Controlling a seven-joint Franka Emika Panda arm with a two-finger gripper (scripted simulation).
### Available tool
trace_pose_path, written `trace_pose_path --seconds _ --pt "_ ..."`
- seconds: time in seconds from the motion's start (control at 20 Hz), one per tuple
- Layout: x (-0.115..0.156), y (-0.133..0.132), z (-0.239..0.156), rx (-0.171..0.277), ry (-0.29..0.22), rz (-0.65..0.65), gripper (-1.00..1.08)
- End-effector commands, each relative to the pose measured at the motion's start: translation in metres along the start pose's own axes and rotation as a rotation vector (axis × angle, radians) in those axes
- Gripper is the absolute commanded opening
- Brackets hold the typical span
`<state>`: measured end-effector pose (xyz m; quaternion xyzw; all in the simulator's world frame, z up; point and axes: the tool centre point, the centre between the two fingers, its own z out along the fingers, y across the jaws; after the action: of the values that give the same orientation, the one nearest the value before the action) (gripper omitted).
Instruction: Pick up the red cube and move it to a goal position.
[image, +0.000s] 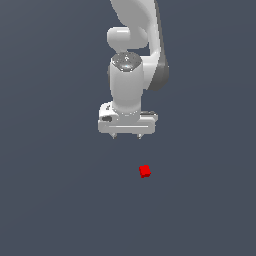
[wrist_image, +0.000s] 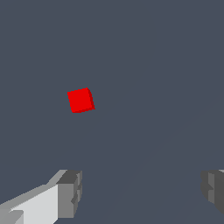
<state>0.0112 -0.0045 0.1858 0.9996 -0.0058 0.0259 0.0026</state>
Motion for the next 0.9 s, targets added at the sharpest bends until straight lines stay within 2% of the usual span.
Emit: trace_pose_path --seconds 0.0,0.4,0.85 --pt "0.0 0.0 0.0 0.0 0.0 0.0 1.0" --pt "0.006 -0.006 0.014 0.001 -0.004 -0.02 1.0" --pt "0.027 -0.028 0.063 0.006 -0.019 -0.088 1.0"
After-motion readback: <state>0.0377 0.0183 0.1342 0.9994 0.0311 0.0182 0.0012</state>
